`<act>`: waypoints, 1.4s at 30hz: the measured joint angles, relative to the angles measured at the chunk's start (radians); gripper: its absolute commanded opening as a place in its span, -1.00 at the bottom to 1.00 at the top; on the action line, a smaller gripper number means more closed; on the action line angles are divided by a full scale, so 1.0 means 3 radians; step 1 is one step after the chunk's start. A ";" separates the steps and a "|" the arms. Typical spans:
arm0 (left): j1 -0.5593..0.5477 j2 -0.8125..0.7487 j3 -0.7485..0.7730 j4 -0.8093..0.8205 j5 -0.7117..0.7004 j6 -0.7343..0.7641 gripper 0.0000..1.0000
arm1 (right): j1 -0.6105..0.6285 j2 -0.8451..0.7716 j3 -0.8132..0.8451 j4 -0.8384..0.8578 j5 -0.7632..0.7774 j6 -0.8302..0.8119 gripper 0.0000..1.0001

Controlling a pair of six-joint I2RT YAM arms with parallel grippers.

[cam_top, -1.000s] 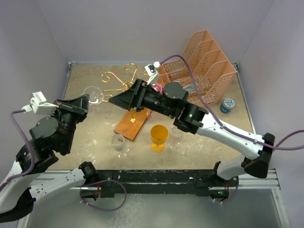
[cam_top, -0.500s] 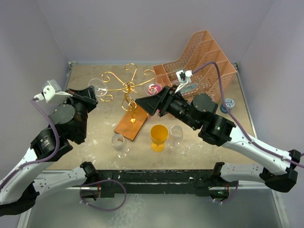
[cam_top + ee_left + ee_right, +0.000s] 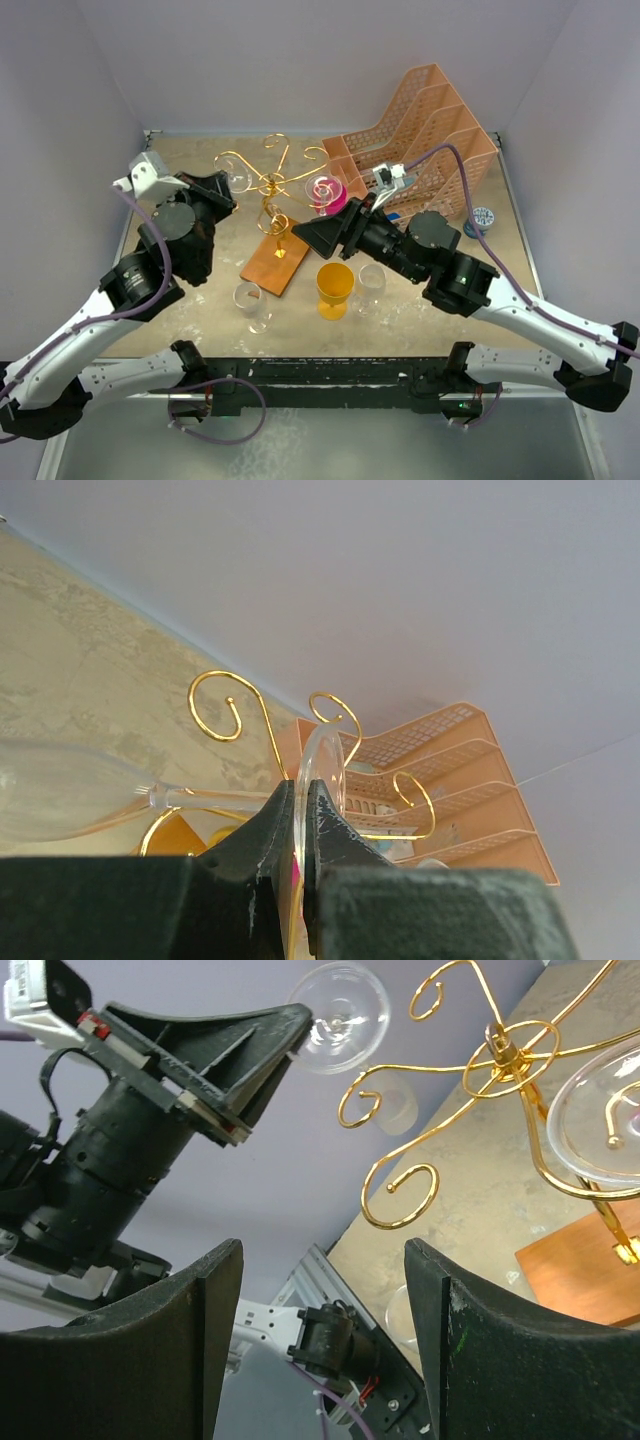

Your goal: Place the wine glass upside down on the wine glass rack

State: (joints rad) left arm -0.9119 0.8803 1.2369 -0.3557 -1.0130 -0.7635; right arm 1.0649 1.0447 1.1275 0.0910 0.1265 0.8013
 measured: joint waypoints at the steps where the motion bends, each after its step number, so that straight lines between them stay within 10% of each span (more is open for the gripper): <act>1: 0.0003 0.0028 -0.0004 0.0011 0.0009 0.0001 -1.00 | 0.0000 -0.0018 -0.0010 0.0005 -0.0018 0.0001 0.35; 42: 0.1701 0.0685 -0.0111 0.0463 0.1830 -0.0304 -1.00 | 0.0000 -0.0132 -0.0182 0.0064 -0.0046 0.0083 0.34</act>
State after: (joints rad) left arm -0.4015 1.0859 1.2037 -0.2169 -0.4641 -0.8547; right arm 1.0649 1.0050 1.0729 0.1101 0.1127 0.8261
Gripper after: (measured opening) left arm 0.012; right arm 0.670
